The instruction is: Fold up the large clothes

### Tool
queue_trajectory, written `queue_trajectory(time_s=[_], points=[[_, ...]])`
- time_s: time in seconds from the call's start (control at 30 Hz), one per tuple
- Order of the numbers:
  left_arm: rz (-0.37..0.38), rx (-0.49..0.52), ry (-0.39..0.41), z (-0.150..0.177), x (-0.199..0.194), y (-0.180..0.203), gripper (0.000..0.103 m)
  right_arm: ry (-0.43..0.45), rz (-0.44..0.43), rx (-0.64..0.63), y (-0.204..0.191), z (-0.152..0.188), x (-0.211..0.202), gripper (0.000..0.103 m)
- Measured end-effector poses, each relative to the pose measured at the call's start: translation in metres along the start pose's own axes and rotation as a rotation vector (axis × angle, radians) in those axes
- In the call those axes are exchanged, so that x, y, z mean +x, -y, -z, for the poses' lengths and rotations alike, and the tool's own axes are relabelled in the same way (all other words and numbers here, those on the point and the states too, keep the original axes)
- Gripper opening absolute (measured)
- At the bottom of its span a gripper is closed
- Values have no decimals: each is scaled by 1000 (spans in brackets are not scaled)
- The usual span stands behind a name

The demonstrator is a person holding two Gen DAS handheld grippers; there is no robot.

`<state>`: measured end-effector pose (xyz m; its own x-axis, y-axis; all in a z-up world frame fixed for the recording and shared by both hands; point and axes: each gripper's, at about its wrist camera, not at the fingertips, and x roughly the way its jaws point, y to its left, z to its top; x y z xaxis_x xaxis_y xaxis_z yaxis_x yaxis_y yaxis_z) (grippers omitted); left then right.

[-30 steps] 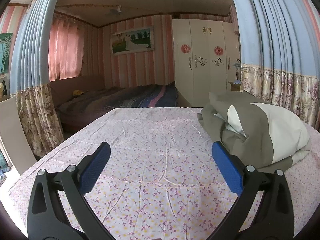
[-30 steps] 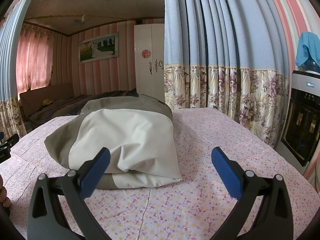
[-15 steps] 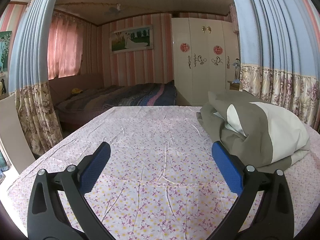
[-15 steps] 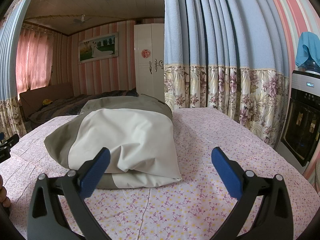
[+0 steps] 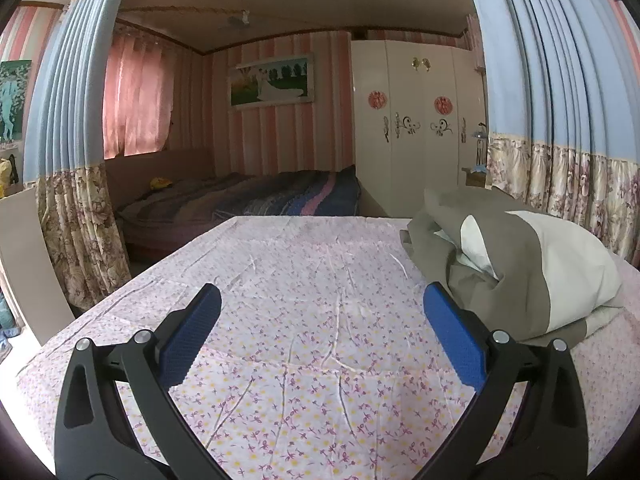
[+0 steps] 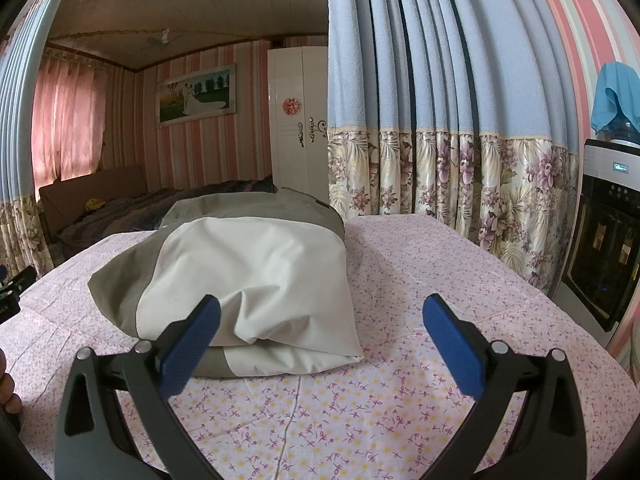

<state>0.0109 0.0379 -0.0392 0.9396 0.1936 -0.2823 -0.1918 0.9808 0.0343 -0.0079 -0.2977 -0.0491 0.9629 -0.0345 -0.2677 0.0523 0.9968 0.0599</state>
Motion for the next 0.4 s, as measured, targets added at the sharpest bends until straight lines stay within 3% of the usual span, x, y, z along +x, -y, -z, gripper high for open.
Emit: queue_trajectory(time_s=[0.1, 0.4], points=[[12, 4, -33, 1, 5, 0, 100, -2, 0, -1, 0, 2, 0, 101], [-1, 22, -24, 1, 2, 4, 100, -1, 1, 0, 0, 1, 0, 101]])
